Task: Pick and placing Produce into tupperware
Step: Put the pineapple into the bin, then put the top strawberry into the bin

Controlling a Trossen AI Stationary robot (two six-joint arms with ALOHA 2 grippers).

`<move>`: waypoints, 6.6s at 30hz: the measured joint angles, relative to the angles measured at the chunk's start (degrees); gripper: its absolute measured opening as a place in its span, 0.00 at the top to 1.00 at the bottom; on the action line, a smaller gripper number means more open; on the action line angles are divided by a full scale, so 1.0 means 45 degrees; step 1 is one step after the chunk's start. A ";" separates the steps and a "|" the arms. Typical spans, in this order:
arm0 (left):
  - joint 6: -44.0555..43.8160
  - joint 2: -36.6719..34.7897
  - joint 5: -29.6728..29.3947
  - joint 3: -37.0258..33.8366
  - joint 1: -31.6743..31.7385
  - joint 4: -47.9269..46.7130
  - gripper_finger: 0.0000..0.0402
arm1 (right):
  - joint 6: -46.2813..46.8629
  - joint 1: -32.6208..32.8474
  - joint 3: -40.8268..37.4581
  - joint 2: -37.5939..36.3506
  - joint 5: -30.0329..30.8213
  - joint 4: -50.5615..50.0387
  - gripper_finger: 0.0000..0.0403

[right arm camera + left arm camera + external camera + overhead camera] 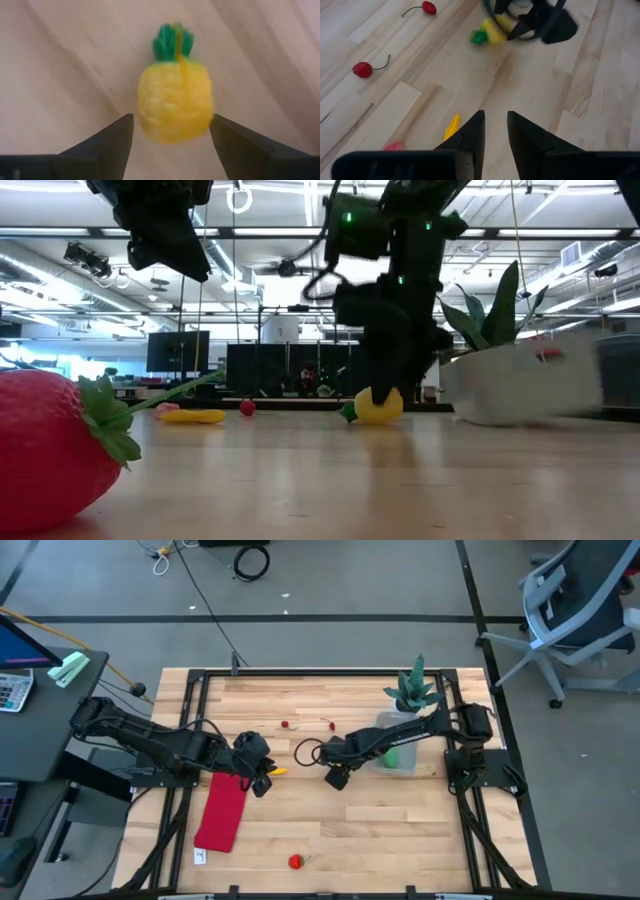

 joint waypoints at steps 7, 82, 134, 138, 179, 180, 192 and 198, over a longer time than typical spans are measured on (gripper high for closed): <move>0.0010 0.0000 0.0000 0.0000 0.0000 -0.0001 0.77 | -0.0205 -0.0123 0.0015 0.0010 0.0069 0.0046 0.33; 0.0126 -0.0005 -0.0003 -0.0010 0.0000 -0.0013 0.77 | -0.7248 -0.0432 0.0476 0.0808 0.0004 0.1436 0.25; -0.1130 -0.0005 -0.0185 -0.0010 0.0010 0.0035 0.77 | 0.0993 0.0037 -0.1004 -0.7051 0.2215 -0.6732 0.54; -0.1465 -0.0005 -0.0189 -0.0010 0.0010 0.0112 0.78 | 0.0916 -0.0336 -0.2909 -0.7261 0.2062 -0.6101 0.54; -0.2773 -0.0005 -0.0243 -0.0010 0.1008 -0.0354 0.74 | -0.1010 -0.2178 -0.5788 -0.7495 -0.1013 -0.2806 0.37; -0.2779 0.0000 -0.0238 -0.0010 0.1259 -0.0594 0.74 | -0.1024 -0.2035 -0.5579 -0.7592 -0.1060 -0.3022 0.38; -0.1230 0.0000 0.0755 -0.0010 0.2244 -0.5152 0.72 | -0.1504 -0.0057 -0.2331 -0.8586 -0.0702 -0.4194 0.43; -0.0823 0.0000 0.0763 -0.0186 0.1841 -0.5707 0.67 | -0.1059 0.1376 -0.1608 -0.8981 0.1296 -0.3534 0.43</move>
